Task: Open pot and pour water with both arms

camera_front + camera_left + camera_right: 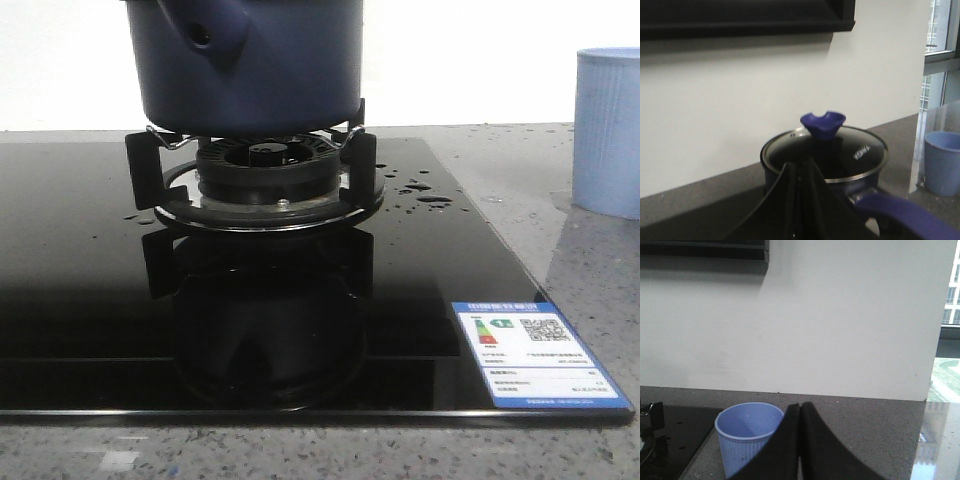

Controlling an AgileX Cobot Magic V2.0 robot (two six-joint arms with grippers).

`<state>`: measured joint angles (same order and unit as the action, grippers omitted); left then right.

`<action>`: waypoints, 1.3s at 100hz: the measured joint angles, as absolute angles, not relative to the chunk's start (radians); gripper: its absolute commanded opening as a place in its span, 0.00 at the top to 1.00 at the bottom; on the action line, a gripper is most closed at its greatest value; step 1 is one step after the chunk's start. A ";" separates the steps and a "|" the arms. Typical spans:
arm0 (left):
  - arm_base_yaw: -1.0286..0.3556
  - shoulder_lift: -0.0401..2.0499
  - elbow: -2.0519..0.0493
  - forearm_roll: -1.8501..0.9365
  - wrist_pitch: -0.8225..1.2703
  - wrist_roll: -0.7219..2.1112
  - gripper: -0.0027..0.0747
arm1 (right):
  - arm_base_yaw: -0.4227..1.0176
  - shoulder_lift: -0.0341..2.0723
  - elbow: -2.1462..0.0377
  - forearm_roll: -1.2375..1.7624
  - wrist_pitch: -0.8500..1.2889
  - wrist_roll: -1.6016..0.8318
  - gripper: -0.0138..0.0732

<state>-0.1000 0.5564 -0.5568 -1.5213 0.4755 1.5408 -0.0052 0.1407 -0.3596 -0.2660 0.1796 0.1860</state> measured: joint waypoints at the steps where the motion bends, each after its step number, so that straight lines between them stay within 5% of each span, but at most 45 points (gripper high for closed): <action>1: -0.100 0.548 -0.548 -1.521 0.473 1.541 0.99 | -0.005 0.140 -0.360 -0.266 0.181 0.186 0.93; 33: -0.100 0.295 -0.346 -1.523 0.467 1.541 0.99 | -0.005 0.136 -0.360 -0.266 0.193 0.186 0.93; 109: -0.100 0.283 -0.344 -1.508 0.392 1.540 0.99 | -0.005 0.136 -0.360 -0.266 0.195 0.186 0.93; 119: -0.100 0.283 -0.344 -1.329 0.304 1.421 0.99 | -0.005 0.136 -0.360 -0.266 0.195 0.186 0.93; 130: -0.100 0.283 -0.344 -0.843 0.268 0.931 0.99 | -0.005 0.136 -0.360 -0.266 0.195 0.186 0.93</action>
<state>-0.1000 0.2831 -0.3439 -0.8432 0.2678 0.9309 -0.0052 0.1363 -0.3596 -0.2660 0.1948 0.1860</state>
